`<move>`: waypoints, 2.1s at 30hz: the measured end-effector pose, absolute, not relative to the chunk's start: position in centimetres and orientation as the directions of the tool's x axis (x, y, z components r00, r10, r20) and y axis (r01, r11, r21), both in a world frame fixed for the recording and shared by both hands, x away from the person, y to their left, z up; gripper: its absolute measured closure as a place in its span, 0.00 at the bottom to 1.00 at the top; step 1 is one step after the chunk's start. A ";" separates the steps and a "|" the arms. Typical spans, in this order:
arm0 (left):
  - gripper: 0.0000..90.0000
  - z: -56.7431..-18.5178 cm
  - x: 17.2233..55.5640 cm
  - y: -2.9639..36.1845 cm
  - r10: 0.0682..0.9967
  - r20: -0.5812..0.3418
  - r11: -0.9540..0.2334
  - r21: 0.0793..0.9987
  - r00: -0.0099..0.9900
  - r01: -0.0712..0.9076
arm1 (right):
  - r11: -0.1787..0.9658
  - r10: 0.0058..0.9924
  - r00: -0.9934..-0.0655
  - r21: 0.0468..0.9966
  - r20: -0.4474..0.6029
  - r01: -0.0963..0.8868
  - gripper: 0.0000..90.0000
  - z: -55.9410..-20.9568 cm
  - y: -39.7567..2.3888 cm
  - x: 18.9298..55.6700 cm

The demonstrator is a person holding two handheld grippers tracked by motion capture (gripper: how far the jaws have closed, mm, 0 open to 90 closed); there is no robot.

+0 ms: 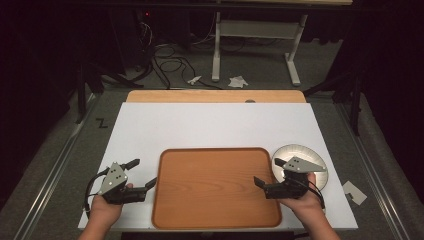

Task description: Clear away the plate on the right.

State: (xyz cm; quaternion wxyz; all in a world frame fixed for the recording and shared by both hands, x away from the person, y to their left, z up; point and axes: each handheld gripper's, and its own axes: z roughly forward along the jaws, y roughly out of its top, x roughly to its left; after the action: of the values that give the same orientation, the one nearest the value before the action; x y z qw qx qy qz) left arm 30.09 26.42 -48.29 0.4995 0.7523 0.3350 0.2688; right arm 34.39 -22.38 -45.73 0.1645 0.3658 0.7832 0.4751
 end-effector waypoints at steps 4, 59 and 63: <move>0.18 -48.3 30.1 26.4 0.774 0.066 -0.269 0.934 0.630 0.234 | 0.277 0.725 -0.684 0.874 0.082 0.399 0.00 -45.6 -22.5 34.4; 0.18 -47.1 31.9 25.6 0.823 0.009 -0.160 0.963 0.569 0.217 | 0.128 0.882 -0.457 0.876 0.114 0.465 0.00 -45.8 -31.0 33.8; 0.18 -47.1 32.0 25.5 0.823 0.001 -0.152 0.964 0.567 0.219 | 0.109 0.897 -0.423 0.865 0.126 0.489 0.00 -46.1 -32.1 33.9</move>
State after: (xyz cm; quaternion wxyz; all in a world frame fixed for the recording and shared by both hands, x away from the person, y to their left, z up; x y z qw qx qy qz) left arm 32.03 25.53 -47.07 0.5359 0.7046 0.3697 0.2822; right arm 33.87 -32.06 -46.05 0.2241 0.4882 0.7101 0.4552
